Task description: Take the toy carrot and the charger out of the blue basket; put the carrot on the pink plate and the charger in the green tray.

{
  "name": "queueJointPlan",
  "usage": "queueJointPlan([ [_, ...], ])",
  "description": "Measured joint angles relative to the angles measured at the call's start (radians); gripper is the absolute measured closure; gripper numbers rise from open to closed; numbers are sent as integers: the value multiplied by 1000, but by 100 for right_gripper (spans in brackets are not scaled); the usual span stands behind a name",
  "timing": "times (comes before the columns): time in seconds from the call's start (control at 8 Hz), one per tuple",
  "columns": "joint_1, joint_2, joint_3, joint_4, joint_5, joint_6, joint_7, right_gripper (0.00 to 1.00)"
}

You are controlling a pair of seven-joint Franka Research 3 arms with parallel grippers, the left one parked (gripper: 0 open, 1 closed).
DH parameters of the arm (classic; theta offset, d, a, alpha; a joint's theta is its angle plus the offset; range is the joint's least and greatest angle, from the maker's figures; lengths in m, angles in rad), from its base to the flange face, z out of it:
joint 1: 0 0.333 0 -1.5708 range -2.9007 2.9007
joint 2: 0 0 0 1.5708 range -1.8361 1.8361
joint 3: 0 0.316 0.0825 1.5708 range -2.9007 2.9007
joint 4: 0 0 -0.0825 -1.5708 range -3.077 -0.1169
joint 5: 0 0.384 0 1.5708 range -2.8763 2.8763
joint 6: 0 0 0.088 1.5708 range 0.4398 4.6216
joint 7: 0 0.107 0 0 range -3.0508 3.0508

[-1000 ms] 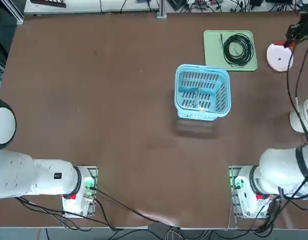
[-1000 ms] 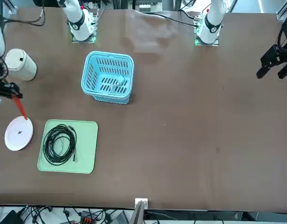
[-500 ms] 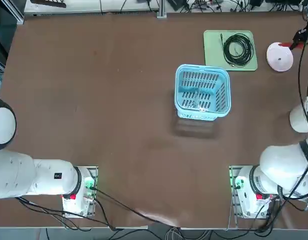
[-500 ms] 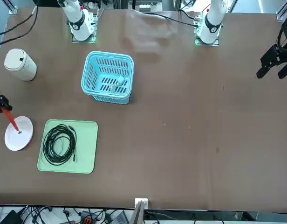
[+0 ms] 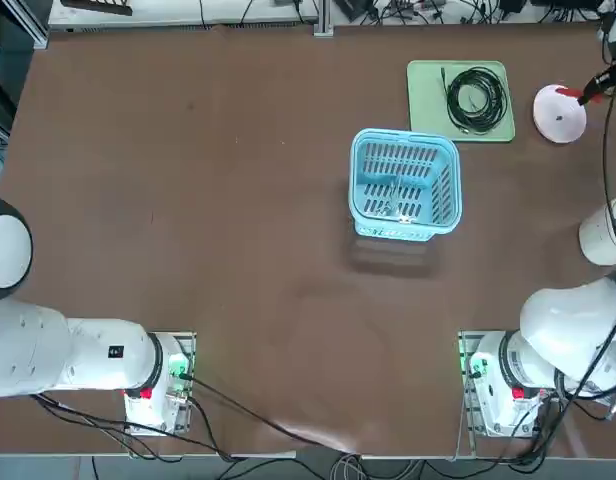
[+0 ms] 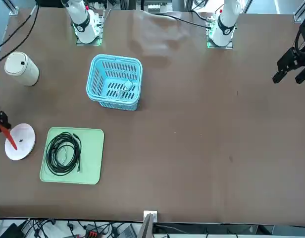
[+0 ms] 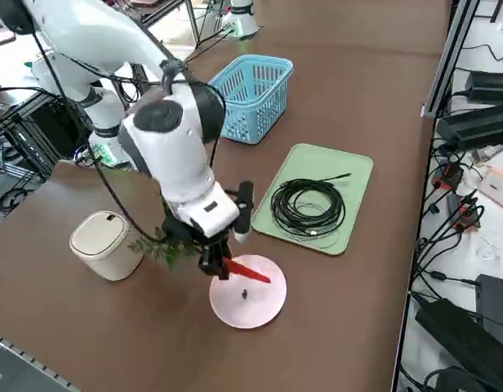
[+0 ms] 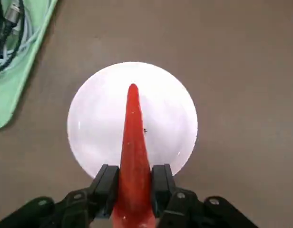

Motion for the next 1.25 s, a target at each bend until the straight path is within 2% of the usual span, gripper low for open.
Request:
queueJointPlan([
  [1.25,-3,54,8,10,11,53,-14,61],
])
